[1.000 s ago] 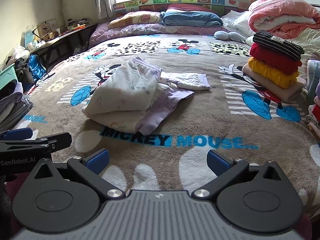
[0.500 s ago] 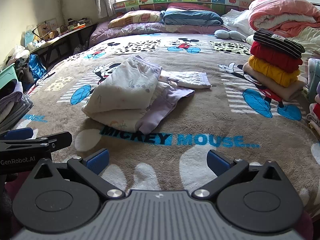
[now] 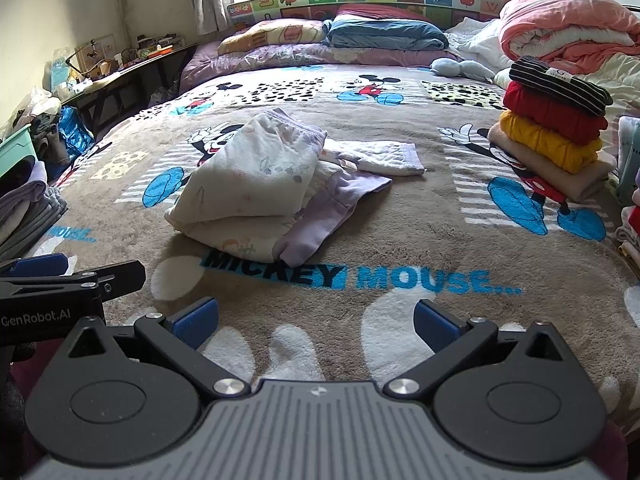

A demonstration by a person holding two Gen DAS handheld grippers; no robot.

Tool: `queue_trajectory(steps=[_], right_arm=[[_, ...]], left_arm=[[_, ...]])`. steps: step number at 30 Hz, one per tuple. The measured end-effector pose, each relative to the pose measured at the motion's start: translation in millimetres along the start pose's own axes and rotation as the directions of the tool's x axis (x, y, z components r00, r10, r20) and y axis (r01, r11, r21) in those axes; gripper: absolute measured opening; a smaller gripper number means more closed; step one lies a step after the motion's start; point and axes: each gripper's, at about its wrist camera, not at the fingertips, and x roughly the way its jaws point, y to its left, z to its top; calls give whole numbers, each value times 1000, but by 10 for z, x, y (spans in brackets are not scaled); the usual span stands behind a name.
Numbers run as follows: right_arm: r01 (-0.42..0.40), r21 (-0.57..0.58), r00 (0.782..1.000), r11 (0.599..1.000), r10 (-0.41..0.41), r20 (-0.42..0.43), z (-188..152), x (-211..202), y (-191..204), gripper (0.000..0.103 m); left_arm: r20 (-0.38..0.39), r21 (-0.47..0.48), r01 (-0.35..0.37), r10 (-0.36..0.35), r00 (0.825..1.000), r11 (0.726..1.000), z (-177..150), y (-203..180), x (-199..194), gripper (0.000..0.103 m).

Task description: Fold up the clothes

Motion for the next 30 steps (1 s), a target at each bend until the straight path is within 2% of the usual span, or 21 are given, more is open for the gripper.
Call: queue_trajectory(steps=[20, 26, 30], right_arm=[[-5, 3, 1000, 1000, 5, -8, -6, 18, -2, 103], [-68, 31, 997, 997, 68, -21, -26, 79, -54, 103], [-125, 76, 992, 989, 124, 11, -41, 153, -178, 103]], left_arm=[[-3, -7, 8, -8, 1000, 1000, 5, 1, 40, 103], [-1, -29, 19, -19, 1000, 999, 2, 21, 123, 103], [8, -68, 68, -67, 998, 995, -42, 85, 213, 103]])
